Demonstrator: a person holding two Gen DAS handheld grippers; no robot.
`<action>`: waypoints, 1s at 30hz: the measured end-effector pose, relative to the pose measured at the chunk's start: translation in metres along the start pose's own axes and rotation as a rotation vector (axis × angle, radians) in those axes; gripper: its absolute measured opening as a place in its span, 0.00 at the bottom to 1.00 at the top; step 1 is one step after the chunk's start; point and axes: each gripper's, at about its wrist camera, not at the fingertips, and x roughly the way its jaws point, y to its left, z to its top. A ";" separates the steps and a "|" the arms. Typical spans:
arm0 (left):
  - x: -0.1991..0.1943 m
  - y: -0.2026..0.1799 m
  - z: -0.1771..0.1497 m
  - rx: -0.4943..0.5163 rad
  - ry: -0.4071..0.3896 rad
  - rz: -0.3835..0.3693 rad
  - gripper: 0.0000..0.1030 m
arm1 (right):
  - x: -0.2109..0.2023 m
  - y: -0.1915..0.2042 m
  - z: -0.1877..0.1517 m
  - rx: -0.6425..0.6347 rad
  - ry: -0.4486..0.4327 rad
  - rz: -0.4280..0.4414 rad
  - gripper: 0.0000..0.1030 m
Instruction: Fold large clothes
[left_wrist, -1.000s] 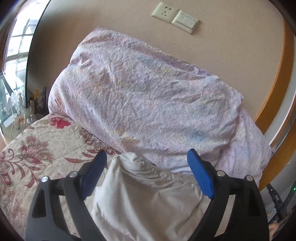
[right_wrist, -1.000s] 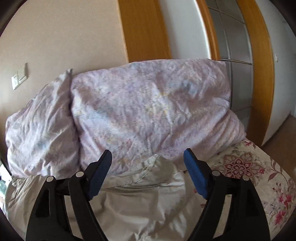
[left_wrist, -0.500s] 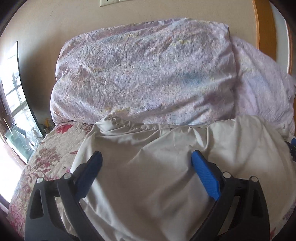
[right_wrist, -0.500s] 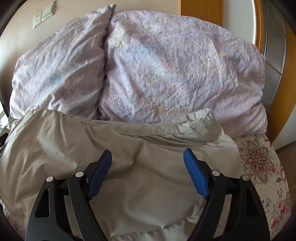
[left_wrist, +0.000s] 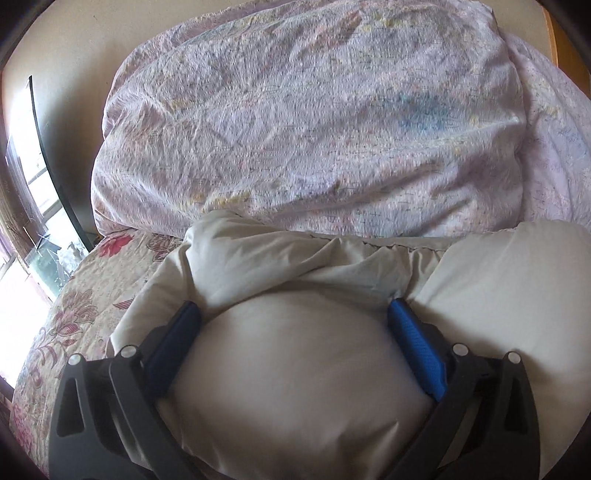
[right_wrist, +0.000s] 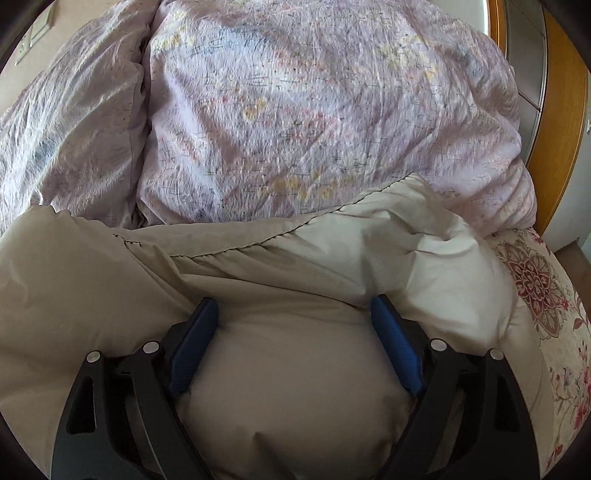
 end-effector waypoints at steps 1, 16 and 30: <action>0.003 -0.001 0.000 0.002 0.006 0.000 0.98 | 0.002 0.001 0.000 -0.004 0.007 -0.005 0.85; 0.029 -0.017 0.004 0.047 0.080 0.044 0.98 | 0.033 0.010 0.006 -0.049 0.129 -0.052 0.90; -0.012 0.000 -0.004 0.044 0.015 0.077 0.98 | 0.017 -0.007 0.010 -0.007 0.054 -0.073 0.90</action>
